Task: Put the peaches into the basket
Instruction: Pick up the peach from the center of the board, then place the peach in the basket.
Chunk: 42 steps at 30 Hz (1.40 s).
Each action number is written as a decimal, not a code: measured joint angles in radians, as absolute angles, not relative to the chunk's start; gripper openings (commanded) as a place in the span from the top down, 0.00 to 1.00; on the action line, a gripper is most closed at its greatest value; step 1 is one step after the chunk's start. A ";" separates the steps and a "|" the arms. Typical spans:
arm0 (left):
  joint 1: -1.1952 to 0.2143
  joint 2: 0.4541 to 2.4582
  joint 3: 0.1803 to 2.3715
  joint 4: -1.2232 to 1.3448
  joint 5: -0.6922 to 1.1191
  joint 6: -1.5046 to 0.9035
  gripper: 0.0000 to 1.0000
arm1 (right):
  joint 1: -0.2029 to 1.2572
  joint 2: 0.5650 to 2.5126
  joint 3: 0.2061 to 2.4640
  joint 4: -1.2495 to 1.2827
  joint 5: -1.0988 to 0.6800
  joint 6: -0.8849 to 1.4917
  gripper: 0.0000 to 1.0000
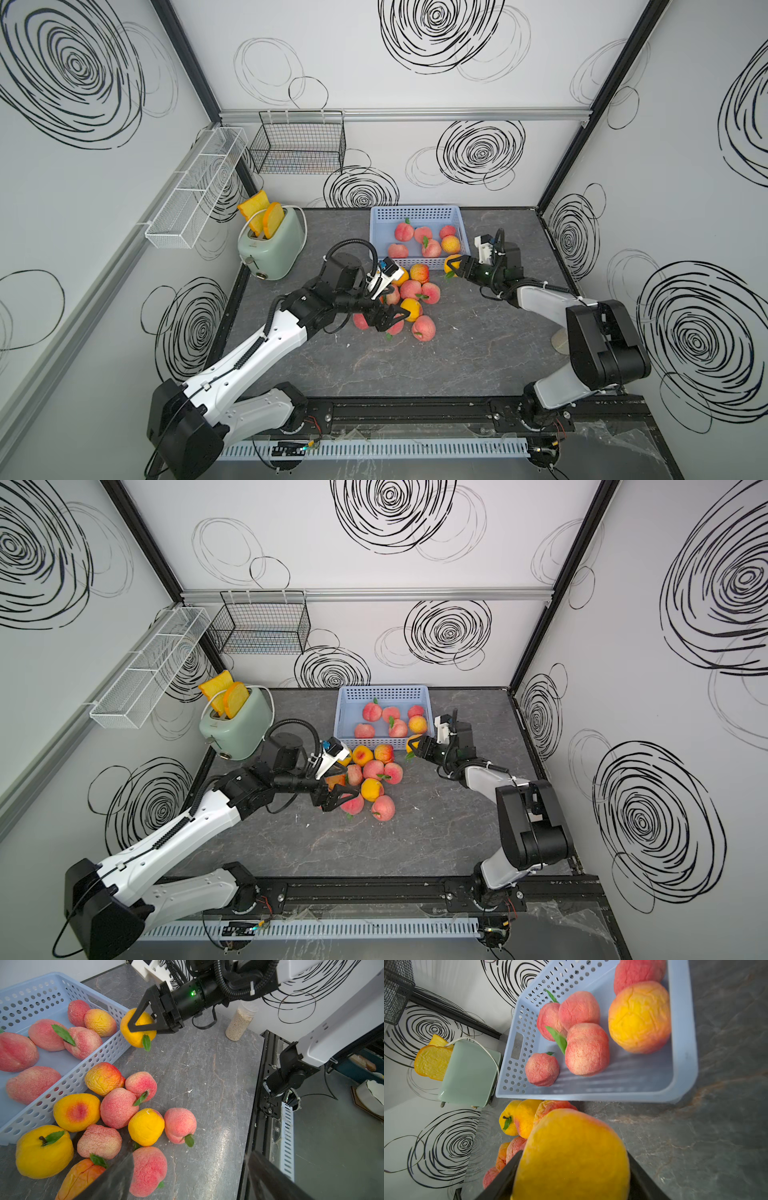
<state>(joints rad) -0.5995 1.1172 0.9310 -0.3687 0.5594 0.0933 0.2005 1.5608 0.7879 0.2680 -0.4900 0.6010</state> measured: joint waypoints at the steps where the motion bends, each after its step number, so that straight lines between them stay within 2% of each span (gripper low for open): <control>1: -0.599 1.117 0.931 -0.369 0.559 0.093 0.09 | 0.200 1.567 0.813 0.252 -0.484 0.587 0.35; 26: -0.599 1.132 0.931 -0.369 0.558 0.090 0.10 | 0.228 2.143 1.554 0.112 -0.197 0.276 0.35; 42: -0.593 1.161 0.931 -0.368 0.559 0.090 0.10 | 0.255 2.347 1.814 0.075 -0.089 0.203 0.31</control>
<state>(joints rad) -0.5934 1.1610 0.9310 -0.3683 0.5587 0.0898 0.2554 2.3466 1.8145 0.0753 -0.0891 0.2028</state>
